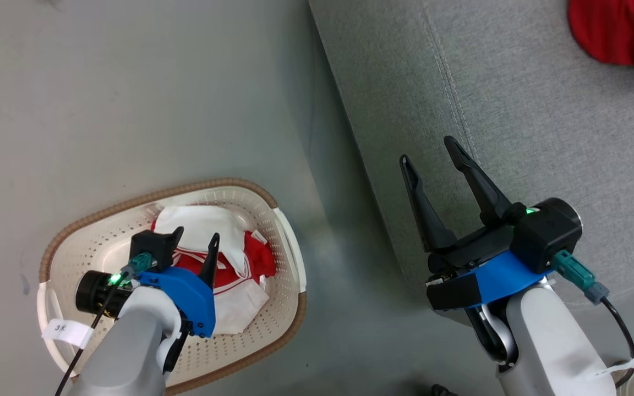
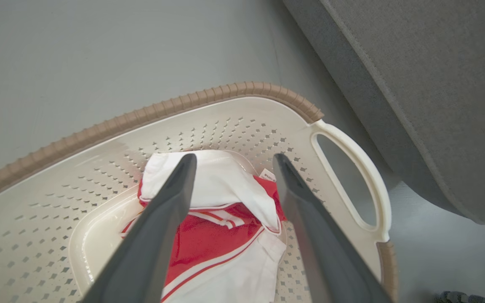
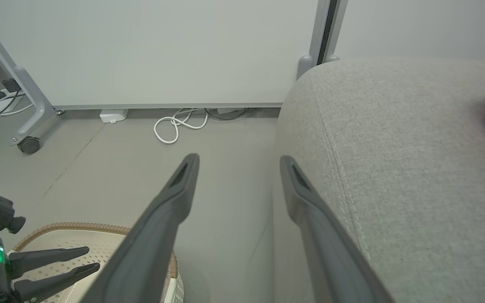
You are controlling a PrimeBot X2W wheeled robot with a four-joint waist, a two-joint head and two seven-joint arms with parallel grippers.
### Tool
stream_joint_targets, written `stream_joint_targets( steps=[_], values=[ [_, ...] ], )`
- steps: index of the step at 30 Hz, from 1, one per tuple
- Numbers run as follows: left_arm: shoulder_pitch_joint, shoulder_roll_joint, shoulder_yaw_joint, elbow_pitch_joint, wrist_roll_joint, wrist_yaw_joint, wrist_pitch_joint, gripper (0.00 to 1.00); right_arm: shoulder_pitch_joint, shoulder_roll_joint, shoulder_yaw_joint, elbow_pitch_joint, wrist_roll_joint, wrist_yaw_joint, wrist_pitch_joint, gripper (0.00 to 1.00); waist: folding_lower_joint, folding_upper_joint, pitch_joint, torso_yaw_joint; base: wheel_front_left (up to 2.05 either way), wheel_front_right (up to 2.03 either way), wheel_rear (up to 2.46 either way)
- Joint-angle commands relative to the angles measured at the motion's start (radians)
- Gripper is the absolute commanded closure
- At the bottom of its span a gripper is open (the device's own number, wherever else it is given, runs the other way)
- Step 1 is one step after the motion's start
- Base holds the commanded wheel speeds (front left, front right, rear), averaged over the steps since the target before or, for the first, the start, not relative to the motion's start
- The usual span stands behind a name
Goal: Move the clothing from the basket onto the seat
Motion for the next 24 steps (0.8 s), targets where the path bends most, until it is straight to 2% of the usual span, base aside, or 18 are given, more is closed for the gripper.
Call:
stream_joint_targets(
  steps=[1,7,11,24],
  values=[
    [-0.032,0.001,-0.019,0.014,-0.001,-0.002,0.005,0.00,-0.020,0.000,0.005,0.004,0.001,0.000,-0.010,0.00,-0.0003,0.0000,0.027,0.011,0.00,0.00,0.00],
    [-0.123,0.001,-0.147,0.082,-0.025,-0.002,0.035,0.00,-0.057,0.000,0.024,-0.003,0.008,0.000,-0.027,0.00,-0.0003,0.0000,0.107,-0.001,0.00,0.00,0.00],
    [-0.182,-0.007,-0.198,0.132,-0.044,-0.002,0.060,0.00,-0.071,0.000,0.026,-0.029,0.005,0.000,-0.033,0.00,-0.0003,0.0000,0.160,-0.003,0.00,0.00,0.00],
    [-0.293,-0.054,-0.260,0.279,-0.106,0.001,0.121,0.00,-0.069,0.000,0.035,-0.100,0.007,0.000,-0.044,0.00,-0.0003,0.0000,0.259,-0.028,0.00,0.00,0.00]
  ],
)
